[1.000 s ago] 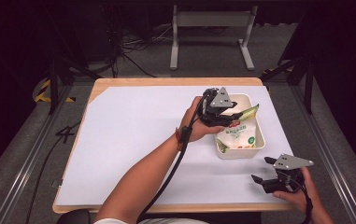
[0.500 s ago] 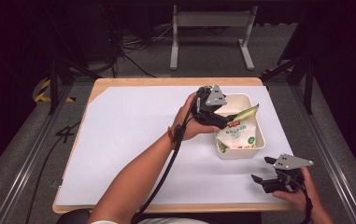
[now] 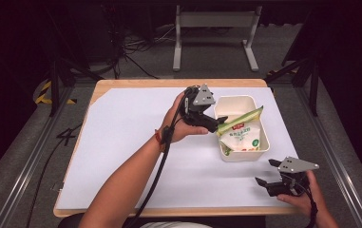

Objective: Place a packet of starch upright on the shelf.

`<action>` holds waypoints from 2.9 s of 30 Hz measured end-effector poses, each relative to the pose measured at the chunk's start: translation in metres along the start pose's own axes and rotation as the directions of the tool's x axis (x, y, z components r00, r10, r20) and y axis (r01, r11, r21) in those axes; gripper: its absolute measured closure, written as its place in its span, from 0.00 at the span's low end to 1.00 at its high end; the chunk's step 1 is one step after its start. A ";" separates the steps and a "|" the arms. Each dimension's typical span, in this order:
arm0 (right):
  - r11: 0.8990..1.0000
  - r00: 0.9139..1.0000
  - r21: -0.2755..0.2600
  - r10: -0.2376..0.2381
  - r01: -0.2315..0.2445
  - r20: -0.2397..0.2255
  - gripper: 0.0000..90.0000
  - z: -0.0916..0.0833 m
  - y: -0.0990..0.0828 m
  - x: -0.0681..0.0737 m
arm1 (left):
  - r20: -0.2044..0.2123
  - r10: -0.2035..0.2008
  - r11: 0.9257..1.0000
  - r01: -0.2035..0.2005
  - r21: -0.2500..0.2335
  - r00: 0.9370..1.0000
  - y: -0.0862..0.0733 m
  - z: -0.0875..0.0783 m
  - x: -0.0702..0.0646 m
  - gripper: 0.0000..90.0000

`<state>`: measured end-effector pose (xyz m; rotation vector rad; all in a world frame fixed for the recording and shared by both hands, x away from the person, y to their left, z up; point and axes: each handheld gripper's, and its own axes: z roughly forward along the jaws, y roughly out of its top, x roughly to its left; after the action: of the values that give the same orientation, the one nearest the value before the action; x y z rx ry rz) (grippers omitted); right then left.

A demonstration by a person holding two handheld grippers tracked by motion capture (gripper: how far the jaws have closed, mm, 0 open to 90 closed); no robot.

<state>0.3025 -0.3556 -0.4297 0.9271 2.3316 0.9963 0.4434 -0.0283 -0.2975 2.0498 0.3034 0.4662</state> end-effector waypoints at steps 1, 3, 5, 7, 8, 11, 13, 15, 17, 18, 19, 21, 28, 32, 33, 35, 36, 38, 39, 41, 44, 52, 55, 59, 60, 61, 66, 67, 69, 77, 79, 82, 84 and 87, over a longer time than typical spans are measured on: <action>1.000 1.000 0.002 -0.001 0.001 -0.001 0.18 0.000 0.000 0.000 | 0.000 -0.004 1.000 0.004 0.007 1.000 -0.002 -0.002 0.001 0.13; 1.000 1.000 0.003 -0.002 0.002 -0.004 0.18 0.000 0.000 0.000 | -0.015 0.004 1.000 -0.004 0.019 1.000 -0.006 -0.006 0.003 0.13; 1.000 1.000 0.005 0.000 0.000 -0.004 0.18 0.001 0.000 0.000 | -0.014 0.018 0.999 -0.018 0.035 1.000 -0.012 -0.009 0.005 0.11; 1.000 1.000 0.005 0.002 -0.002 -0.005 0.18 0.001 0.000 0.000 | -0.016 0.018 0.999 -0.017 0.044 1.000 -0.020 -0.012 0.007 0.10; 1.000 1.000 0.006 0.001 -0.001 -0.004 0.18 0.001 0.000 0.000 | -0.016 0.015 0.999 -0.014 0.052 1.000 -0.024 -0.013 0.008 0.09; 1.000 1.000 0.005 0.002 -0.002 -0.004 0.18 0.001 0.000 -0.001 | -0.032 0.017 0.998 -0.015 0.068 0.999 -0.034 -0.016 0.012 0.09; 1.000 1.000 0.008 0.001 -0.001 -0.002 0.18 0.001 0.000 -0.001 | -0.033 0.012 0.997 -0.010 0.074 0.999 -0.040 -0.018 0.014 0.09; 1.000 1.000 0.008 0.003 -0.003 -0.002 0.18 0.001 -0.001 -0.001 | -0.038 0.014 0.997 -0.011 0.081 0.999 -0.047 -0.021 0.015 0.09; 1.000 1.000 0.008 0.001 -0.001 -0.001 0.18 0.001 -0.001 -0.001 | -0.044 0.033 0.996 -0.029 0.089 0.998 -0.053 -0.025 0.016 0.09; 1.000 1.000 0.008 0.002 -0.002 0.000 0.18 0.001 -0.001 -0.001 | -0.043 0.032 0.996 -0.028 0.090 0.999 -0.057 -0.027 0.016 0.09; 1.000 1.000 0.008 0.003 -0.003 0.002 0.18 0.001 -0.001 -0.001 | -0.045 0.027 0.995 -0.023 0.094 0.999 -0.060 -0.028 0.017 0.09; 1.000 1.000 0.009 0.001 -0.001 0.001 0.18 0.001 0.000 0.000 | -0.049 0.031 0.995 -0.026 0.101 0.998 -0.067 -0.032 0.018 0.09; 1.000 1.000 0.003 -0.002 0.002 0.008 0.18 0.000 0.000 -0.001 | -0.087 0.052 0.990 -0.040 0.134 0.995 -0.084 -0.047 0.017 0.08; 1.000 1.000 -0.006 0.019 -0.018 0.022 0.17 -0.003 -0.001 -0.003 | -0.095 0.064 0.989 -0.050 0.137 0.993 -0.093 -0.057 0.013 0.08; 1.000 0.999 -0.009 0.029 -0.029 0.026 0.17 -0.004 -0.001 -0.004 | -0.097 0.063 0.989 -0.049 0.142 0.993 -0.096 -0.060 0.012 0.08; 0.999 0.999 -0.012 0.030 -0.030 0.032 0.17 -0.004 -0.001 -0.005 | -0.096 0.069 0.987 -0.054 0.149 0.993 -0.101 -0.065 0.011 0.08; 1.000 0.999 -0.013 0.029 -0.029 0.032 0.17 -0.005 -0.001 -0.004 | -0.096 0.065 0.985 -0.049 0.163 0.993 -0.104 -0.067 0.010 0.08; 1.000 0.999 -0.013 0.028 -0.027 0.032 0.18 -0.005 0.000 -0.004 | -0.100 0.071 0.983 -0.053 0.177 0.992 -0.108 -0.070 0.009 0.07; 1.000 0.999 -0.012 0.023 -0.022 0.031 0.18 -0.004 0.000 -0.004 | -0.101 0.071 0.982 -0.052 0.182 0.992 -0.111 -0.071 0.007 0.08; 1.000 0.999 -0.011 0.019 -0.019 0.029 0.18 -0.003 0.000 -0.004 | -0.103 0.067 0.979 -0.046 0.196 0.992 -0.117 -0.074 0.006 0.07; 1.000 0.999 -0.009 0.024 -0.024 0.029 0.18 -0.003 0.000 -0.004 | -0.112 0.076 0.975 -0.050 0.217 0.991 -0.126 -0.079 0.003 0.07; 1.000 0.999 -0.010 0.015 -0.014 0.029 0.18 -0.005 0.001 -0.003 | -0.139 0.077 0.969 -0.042 0.242 0.987 -0.148 -0.097 -0.001 0.07; 1.000 1.000 -0.007 0.002 -0.002 0.025 0.18 -0.004 0.003 -0.001 | -0.145 0.062 0.971 -0.025 0.240 0.988 -0.156 -0.105 -0.002 0.07; 1.000 1.000 -0.002 0.008 -0.008 0.022 0.18 -0.003 0.003 -0.001 | -0.164 0.052 0.970 -0.011 0.245 0.985 -0.171 -0.115 -0.004 0.07; 1.000 1.000 -0.002 0.007 -0.007 0.021 0.18 -0.002 0.003 -0.001 | -0.171 0.053 0.968 -0.008 0.250 0.984 -0.173 -0.117 -0.004 0.07; 1.000 1.000 -0.002 0.004 -0.004 0.020 0.18 -0.002 0.003 0.000 | -0.183 0.045 0.968 0.002 0.250 0.982 -0.177 -0.120 -0.004 0.08; 1.000 1.000 0.001 0.005 -0.005 0.015 0.18 -0.002 0.003 -0.001 | -0.204 0.023 0.967 0.030 0.253 0.979 -0.193 -0.133 -0.003 0.08; 1.000 1.000 0.002 0.005 -0.005 0.016 0.18 -0.001 0.003 -0.001 | -0.213 0.014 0.967 0.041 0.251 0.977 -0.196 -0.136 -0.003 0.08; 1.000 1.000 0.001 0.007 -0.007 0.014 0.18 -0.001 0.003 -0.001 | -0.223 0.008 0.966 0.051 0.255 0.975 -0.205 -0.143 -0.004 0.08; 1.000 1.000 0.003 0.003 -0.003 0.014 0.18 0.000 0.004 -0.001 | -0.244 -0.027 0.959 0.093 0.266 0.969 -0.228 -0.163 -0.008 0.09; 1.000 1.000 0.004 0.003 -0.003 0.016 0.18 0.000 0.003 -0.002 | -0.248 -0.049 0.960 0.115 0.257 0.967 -0.234 -0.168 -0.009 0.08; 1.000 1.000 0.003 0.003 -0.003 0.018 0.18 0.000 0.004 -0.002 | -0.254 -0.083 0.960 0.145 0.239 0.964 -0.242 -0.175 -0.010 0.09; 1.000 1.000 0.001 0.002 -0.003 0.017 0.18 0.000 0.004 -0.002 | -0.258 -0.111 0.960 0.171 0.222 0.960 -0.247 -0.180 -0.010 0.09; 1.000 1.000 0.003 0.000 0.000 0.018 0.17 0.001 0.004 -0.002 | -0.261 -0.130 0.959 0.188 0.210 0.956 -0.256 -0.185 -0.012 0.09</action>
<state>0.3058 -0.3546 -0.4272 0.9333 2.3192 0.9802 0.3442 0.2370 -0.4386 2.1735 0.6983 0.6084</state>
